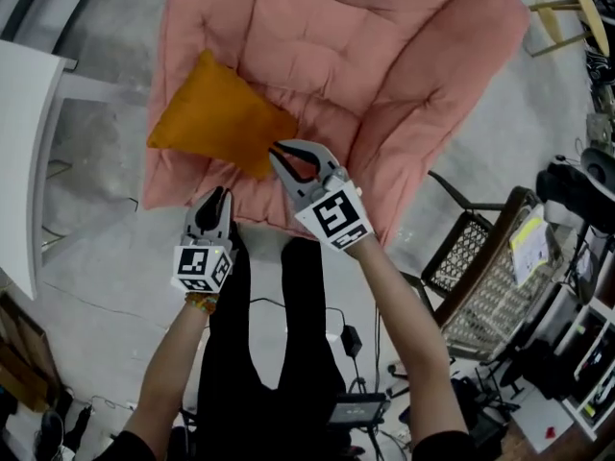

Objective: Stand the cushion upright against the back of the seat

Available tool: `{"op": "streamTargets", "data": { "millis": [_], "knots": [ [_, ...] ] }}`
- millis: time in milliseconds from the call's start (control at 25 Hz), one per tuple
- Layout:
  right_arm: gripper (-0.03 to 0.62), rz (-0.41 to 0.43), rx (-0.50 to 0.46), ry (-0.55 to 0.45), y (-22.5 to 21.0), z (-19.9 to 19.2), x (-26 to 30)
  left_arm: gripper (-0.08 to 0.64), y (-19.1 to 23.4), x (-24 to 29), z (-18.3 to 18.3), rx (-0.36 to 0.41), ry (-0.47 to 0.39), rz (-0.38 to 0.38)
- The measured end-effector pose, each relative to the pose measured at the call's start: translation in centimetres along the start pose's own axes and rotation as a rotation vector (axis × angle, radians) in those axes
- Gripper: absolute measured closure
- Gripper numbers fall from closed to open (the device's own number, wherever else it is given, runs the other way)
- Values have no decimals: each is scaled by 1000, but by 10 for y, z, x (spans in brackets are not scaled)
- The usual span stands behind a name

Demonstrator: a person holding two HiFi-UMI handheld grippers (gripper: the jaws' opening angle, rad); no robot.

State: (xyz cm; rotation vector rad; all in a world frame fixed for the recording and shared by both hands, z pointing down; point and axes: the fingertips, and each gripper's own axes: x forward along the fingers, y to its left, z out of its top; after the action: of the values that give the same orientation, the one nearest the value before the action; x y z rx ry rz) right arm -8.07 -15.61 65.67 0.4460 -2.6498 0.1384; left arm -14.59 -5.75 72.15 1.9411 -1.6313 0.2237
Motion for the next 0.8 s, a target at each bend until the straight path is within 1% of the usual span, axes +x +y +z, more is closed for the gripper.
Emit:
{"op": "streamTargets", "data": {
  "millis": [120,240,280,320,360,400,480,600,800],
  "knots": [
    [574,25,-22,43,-5,-27,13,471,9,18,-18,-21,14,6],
    [561,68,-21,57,-4,-42,24,437,18,29,-32,-50,35,14],
    [528,84,-20,67,-5,-46,27,425,20,33,-36,-58,41,11],
    [469,101,-18,79,-5,-50,30,411,21,37,-39,-66,47,5],
    [431,118,-17,89,-7,-53,33,392,22,40,-41,-74,52,-2],
    [411,134,-19,98,-8,-56,36,376,22,44,-44,-79,57,-8],
    [382,165,-35,122,-11,-64,43,359,23,51,-47,-81,63,-16],
    [331,214,-90,184,-20,-81,55,325,26,62,-50,-97,66,-26],
    [288,324,-124,238,-27,-96,77,285,30,76,-59,-133,71,-32]
  ]
}}
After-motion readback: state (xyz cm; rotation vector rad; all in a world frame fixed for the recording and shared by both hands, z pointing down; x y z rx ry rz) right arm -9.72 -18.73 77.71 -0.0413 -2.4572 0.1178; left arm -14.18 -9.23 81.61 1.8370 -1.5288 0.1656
